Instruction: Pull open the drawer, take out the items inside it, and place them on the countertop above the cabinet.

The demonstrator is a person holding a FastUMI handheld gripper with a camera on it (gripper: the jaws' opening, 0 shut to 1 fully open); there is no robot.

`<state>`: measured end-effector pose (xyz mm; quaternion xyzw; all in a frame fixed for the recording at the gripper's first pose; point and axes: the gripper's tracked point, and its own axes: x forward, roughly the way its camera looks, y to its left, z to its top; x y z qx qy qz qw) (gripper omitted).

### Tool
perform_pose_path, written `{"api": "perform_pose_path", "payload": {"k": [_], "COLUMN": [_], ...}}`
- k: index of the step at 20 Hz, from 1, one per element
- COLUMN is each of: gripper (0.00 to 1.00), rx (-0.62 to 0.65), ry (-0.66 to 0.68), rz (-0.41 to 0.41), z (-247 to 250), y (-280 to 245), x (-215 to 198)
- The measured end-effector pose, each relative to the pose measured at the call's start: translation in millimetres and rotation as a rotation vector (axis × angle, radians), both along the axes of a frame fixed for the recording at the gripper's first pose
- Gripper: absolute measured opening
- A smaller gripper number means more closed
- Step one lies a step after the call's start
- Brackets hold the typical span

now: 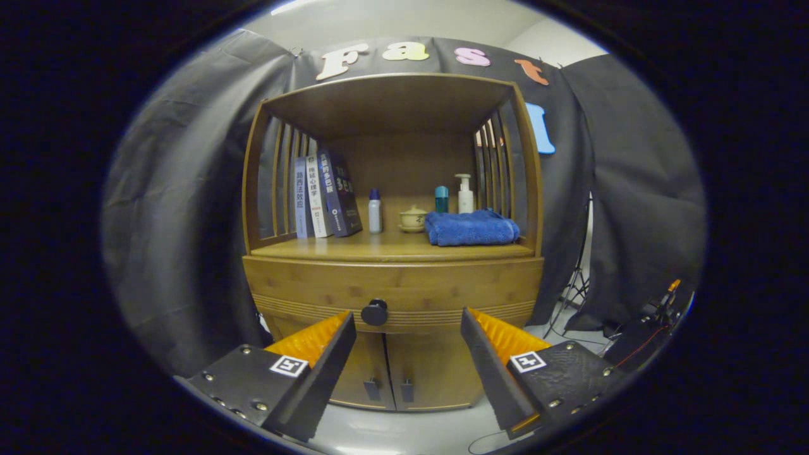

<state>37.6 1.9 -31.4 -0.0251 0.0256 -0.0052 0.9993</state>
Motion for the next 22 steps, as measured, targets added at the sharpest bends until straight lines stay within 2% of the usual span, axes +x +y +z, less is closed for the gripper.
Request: {"api": "perform_pose_path", "payload": {"k": [8,16,17,19,21,22], "gripper": [1.0,1.0,0.89,0.65,0.42,0.42], "rx": [0.064,0.034,0.058,0.074,0.023,-0.001], "ry": [0.038,0.09,0.093,0.081,0.073,0.083], "rz": [-0.065,0.015,0.03,0.002,-0.01,-0.013], "z": [-27,-58,-60,-60,-59,-61], "y": [-4,46,50,53,51,51], "x": [75,114,114,124,127,128]}}
